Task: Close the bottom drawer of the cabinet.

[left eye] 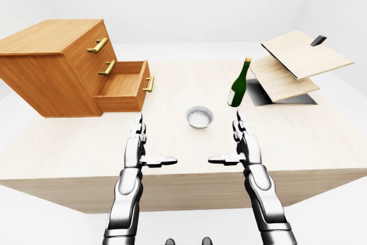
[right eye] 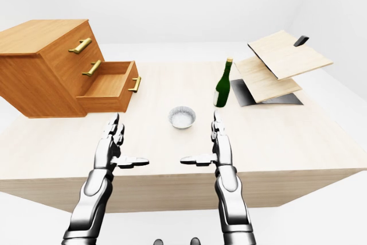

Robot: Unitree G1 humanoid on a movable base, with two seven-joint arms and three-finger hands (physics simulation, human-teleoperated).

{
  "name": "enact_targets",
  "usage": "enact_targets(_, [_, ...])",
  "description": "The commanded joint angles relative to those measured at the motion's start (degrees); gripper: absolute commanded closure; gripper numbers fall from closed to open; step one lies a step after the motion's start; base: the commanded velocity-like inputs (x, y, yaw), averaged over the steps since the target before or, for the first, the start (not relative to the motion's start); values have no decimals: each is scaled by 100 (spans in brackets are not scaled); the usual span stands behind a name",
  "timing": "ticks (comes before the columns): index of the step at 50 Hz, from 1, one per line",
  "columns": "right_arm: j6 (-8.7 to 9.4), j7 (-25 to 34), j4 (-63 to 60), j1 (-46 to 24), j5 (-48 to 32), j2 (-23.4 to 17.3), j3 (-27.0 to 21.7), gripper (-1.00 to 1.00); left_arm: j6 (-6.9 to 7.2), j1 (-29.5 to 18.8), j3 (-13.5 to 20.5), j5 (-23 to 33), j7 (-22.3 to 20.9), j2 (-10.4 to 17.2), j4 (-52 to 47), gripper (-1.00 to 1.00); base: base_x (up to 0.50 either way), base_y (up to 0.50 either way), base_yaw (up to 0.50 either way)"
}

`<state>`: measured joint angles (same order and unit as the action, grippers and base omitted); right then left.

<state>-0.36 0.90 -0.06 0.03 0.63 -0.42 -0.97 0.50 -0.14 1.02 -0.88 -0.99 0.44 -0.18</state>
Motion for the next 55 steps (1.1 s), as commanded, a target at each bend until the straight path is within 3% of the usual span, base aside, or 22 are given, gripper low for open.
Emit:
enact_targets(1, [-103, 134, -77, 35, 134, -60, -156, -100, 84, -40, 182, -156, -140, 84, -35, -100, 0, 0, 0])
enact_targets(3, [-34, 125, -159, 40, 155, -60, -162, -100, 86, -30, 188, -163, -136, 83, -67, -100, 0, 0, 0])
enact_targets(9, [-104, 57, -109, 18, 102, -68, -180, -100, 50, -27, 188, -161, -123, 84, -51, -100, 0, 0, 0])
enact_targets(11, [-13, -8, -395, 69, 114, -85, -243, -100, 73, -29, 198, -167, -120, 88, -78, -100, 0, 0, 0])
enact_targets(14, [431, -150, -1187, 33, 183, -237, -588, -100, 64, -51, 216, -178, -120, 96, -51, -100, 0, 0, 0])
enact_targets(15, [443, -145, -1204, 31, 178, -233, -601, -100, 64, -52, 216, -179, -120, 96, -51, -100, 0, 0, 0])
enact_targets(16, [536, -217, -1703, 27, 343, -334, -936, -100, 55, -56, 222, -183, -116, 97, -37, -100, 0, 0, 0])
enact_targets(20, [536, -347, -2918, 44, 846, -462, -1661, -100, 90, -25, 202, -163, -102, 89, -104, -100, 0, 0, 0])
enact_targets(21, [536, -707, -3494, 26, 933, -524, -2128, -100, 59, -25, 197, -157, -107, 87, -80, -100, 0, 0, 0])
enact_targets(24, [536, -794, -4061, 54, 1103, -594, -2525, -100, 1, -43, 206, -172, -110, 83, -7, -100, 0, 0, 0])
enact_targets(26, [536, -817, -4366, 58, 1244, -648, -2783, -100, 36, -27, 183, -178, -99, 68, -65, -100, 0, 0, 0])
enact_targets(27, [536, -1035, -5004, -22, 2025, -824, -3713, -100, 71, -1, 140, -143, -83, 55, -157, -100, 0, 0, 0])
enact_targets(28, [536, -1113, -5096, -23, 2235, -882, -3861, -100, 64, -6, 141, -142, -78, 54, -147, -100, 0, 0, 0])
enact_targets(35, [536, -1179, -4963, 42, 2237, -930, -3794, -100, 58, 5, 115, -133, -74, 46, -149, -100, 0, 0, 0])
enact_targets(55, [536, -1067, -4952, 114, 2244, -872, -3718, -100, 26, 104, 21, -97, -82, 5, -209, -100, 34, 0, 0])
